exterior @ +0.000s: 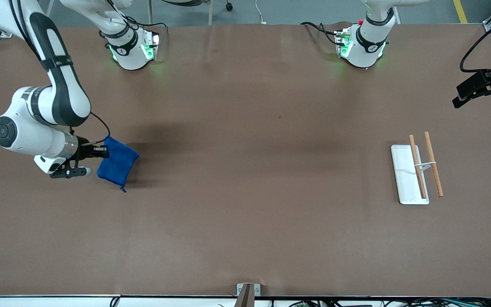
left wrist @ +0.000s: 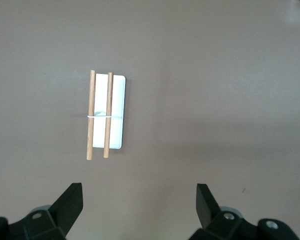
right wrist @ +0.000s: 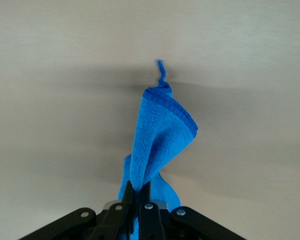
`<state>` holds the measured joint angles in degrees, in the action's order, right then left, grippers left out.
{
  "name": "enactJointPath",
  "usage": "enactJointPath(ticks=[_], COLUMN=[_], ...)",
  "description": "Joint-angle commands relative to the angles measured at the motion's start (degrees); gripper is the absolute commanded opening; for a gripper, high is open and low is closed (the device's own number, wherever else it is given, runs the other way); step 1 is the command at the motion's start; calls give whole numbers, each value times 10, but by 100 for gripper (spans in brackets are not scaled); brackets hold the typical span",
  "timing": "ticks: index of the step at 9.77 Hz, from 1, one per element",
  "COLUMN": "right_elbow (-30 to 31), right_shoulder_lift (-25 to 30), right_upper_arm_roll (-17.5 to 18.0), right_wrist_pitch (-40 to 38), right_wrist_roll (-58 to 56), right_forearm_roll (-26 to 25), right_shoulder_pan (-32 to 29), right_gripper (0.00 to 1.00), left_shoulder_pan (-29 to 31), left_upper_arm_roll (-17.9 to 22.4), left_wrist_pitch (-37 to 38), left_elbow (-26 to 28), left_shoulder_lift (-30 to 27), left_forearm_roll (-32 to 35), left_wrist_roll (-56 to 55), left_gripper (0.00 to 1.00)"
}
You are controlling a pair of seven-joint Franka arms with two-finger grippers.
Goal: Right arm passes towel to left arm to hang
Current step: 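Lift the towel with the right gripper toward the table middle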
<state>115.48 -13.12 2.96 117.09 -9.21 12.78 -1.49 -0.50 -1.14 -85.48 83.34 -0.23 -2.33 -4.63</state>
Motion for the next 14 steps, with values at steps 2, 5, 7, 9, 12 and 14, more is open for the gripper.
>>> enactJointPath(ticks=[2,5,7,9,12,14], right_elbow=[-14,-40,-46,-60,-69,-83], right_shoulder_lift=[37,36,36,34,25,16], right_upper_arm_roll=[85,159,207,262,290,291], right_wrist_pitch=[-28,-21,0,26,23,23], right_wrist_roll=[4,2,-1,-18,-73,-89], right_forearm_roll=[149,372,507,648,827,901], right_shoulder_pan=[-4,-3,1,4,22,49], right_gripper=[0,0,0,0,0,0], left_shoulder_pan=[-2,-4,-5,-4,-4,-3], left_upper_arm_roll=[-1,-4,-18,-46,-66,-66], left_wrist_pitch=[-3,-2,-1,0,15,15], left_elbow=[13,15,28,66,148,208], left_shoulder_lift=[6,6,5,5,6,5], left_forearm_roll=[-8,-8,-60,-166,-308,-410], left_wrist_roll=[6,12,43,47,62,103], left_gripper=[100,100,100,100,100,100])
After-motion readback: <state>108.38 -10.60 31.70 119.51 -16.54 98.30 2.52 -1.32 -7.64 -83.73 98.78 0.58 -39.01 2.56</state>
